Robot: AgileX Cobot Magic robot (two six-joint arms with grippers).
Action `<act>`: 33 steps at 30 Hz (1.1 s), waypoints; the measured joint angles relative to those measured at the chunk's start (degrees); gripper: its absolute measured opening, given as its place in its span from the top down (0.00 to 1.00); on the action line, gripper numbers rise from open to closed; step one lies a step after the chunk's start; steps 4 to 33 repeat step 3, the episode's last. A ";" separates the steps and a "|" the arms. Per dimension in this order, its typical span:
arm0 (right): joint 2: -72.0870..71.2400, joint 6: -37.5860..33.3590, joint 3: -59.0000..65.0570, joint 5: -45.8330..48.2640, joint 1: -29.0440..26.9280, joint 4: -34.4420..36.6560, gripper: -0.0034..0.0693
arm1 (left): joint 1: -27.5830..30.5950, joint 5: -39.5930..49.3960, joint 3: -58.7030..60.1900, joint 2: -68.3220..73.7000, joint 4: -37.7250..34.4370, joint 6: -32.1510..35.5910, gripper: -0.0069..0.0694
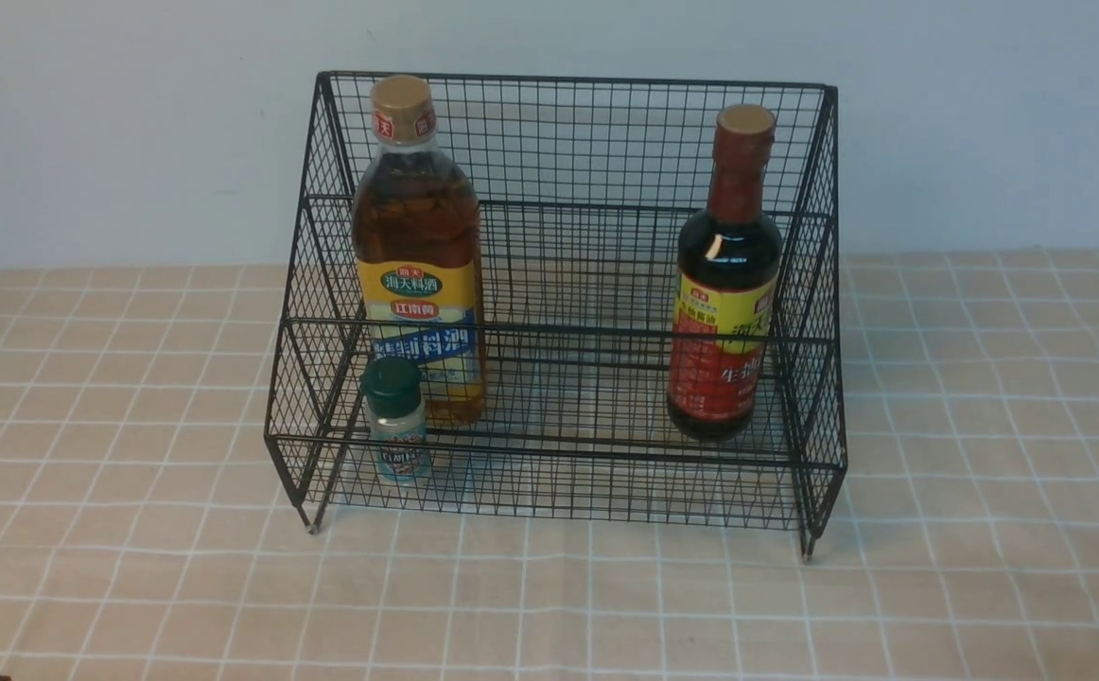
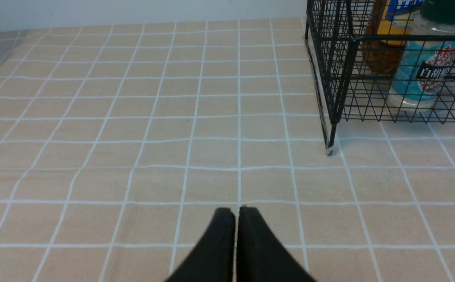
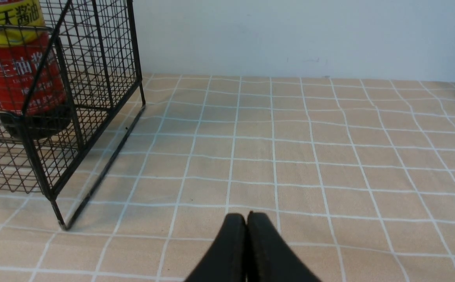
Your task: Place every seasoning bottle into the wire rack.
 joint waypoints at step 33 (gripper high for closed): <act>0.00 0.00 0.00 0.00 0.00 0.00 0.97 | 0.00 0.00 0.00 0.00 0.00 0.00 0.92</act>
